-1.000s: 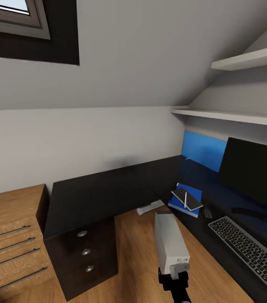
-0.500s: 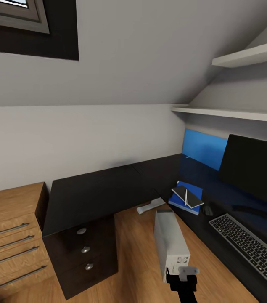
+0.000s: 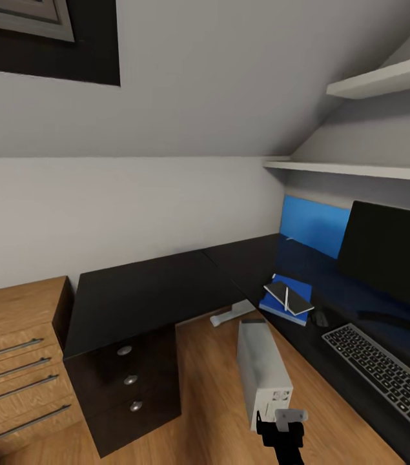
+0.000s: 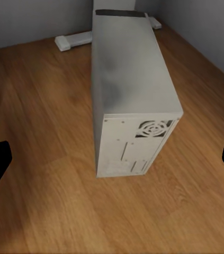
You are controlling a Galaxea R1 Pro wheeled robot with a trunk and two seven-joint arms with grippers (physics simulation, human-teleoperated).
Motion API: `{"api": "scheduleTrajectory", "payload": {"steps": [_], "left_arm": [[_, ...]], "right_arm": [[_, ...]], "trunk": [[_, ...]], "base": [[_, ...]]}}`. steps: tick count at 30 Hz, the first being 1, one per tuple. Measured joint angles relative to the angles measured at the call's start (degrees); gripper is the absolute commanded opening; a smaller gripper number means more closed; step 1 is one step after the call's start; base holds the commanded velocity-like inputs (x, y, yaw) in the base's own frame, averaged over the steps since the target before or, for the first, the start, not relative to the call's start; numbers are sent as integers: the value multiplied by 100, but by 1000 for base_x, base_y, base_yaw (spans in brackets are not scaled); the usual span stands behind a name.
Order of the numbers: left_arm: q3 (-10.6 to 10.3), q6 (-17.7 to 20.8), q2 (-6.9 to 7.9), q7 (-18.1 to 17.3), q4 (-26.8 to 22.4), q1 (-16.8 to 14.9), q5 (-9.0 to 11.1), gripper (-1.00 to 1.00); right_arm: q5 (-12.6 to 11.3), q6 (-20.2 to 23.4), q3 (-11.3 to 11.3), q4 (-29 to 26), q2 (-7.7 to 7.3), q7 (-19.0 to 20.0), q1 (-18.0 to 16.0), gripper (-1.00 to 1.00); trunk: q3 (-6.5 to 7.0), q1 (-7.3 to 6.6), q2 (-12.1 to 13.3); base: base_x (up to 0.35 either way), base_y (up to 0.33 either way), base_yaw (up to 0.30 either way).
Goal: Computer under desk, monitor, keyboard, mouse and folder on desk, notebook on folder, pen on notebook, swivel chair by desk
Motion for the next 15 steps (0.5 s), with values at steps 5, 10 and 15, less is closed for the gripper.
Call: {"api": "scheduleTrajectory", "payload": {"steps": [5, 10, 15], "left_arm": [[-222, 666, 74, 206, -1724, 0, -243, 100], [-336, 1995, 140, 766, -3282, 58, -371, 100], [-377, 2995, 151, 1209, -4341, 130, -390, 100]], "right_arm": [[0, 0, -7, -1, -1, 0, 0, 100], [0, -6, -8, -2, -1, 0, 0, 100], [0, -8, -9, -2, -3, 0, 0, 100]], "trunk": [[-89, 110, -201], [-180, 220, -401], [-270, 329, -602]], "base": [[0, 0, 0], [0, 0, 0], [0, 0, 0]]}}
